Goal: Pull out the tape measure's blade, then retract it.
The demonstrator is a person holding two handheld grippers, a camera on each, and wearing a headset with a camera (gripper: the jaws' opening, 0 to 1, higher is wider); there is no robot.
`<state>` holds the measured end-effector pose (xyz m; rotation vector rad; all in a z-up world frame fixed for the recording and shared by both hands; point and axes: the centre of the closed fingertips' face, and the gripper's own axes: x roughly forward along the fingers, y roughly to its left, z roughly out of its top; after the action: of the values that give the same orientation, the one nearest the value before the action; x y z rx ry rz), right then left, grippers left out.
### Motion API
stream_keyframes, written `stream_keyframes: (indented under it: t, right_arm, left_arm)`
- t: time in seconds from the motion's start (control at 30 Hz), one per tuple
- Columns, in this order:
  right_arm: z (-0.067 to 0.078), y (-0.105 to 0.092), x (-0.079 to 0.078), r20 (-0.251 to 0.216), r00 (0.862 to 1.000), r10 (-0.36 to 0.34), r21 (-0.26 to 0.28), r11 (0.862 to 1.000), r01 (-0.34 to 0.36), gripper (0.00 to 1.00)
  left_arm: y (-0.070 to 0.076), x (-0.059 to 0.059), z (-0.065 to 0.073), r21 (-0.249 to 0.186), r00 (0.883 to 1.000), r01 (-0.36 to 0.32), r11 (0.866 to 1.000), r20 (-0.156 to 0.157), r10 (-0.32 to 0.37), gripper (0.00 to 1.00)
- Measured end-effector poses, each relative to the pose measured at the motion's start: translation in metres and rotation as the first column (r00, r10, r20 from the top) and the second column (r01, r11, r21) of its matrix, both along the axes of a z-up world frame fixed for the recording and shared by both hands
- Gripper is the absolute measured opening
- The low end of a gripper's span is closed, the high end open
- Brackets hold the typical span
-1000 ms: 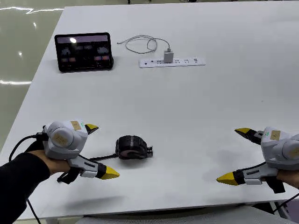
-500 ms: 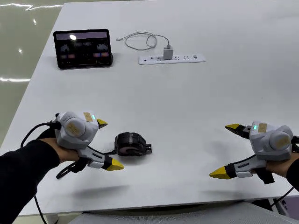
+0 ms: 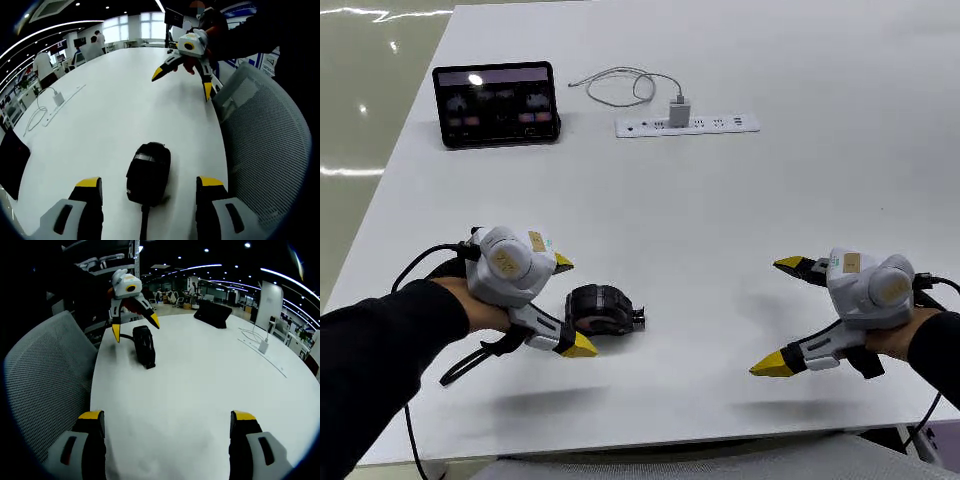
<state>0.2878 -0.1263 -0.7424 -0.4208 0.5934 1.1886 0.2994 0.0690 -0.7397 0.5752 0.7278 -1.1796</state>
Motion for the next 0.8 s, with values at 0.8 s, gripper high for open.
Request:
stream_keyframes:
  t: [0.8]
  right_arm:
    - [-0.004, 0.072, 0.008, -0.026, 0.991, 0.13, 0.031, 0.991, -0.129, 0.95]
  left_arm:
    - [-0.014, 0.0, -0.007, 0.038, 0.996, 0.084, 0.996, -0.034, -0.082, 0.42]
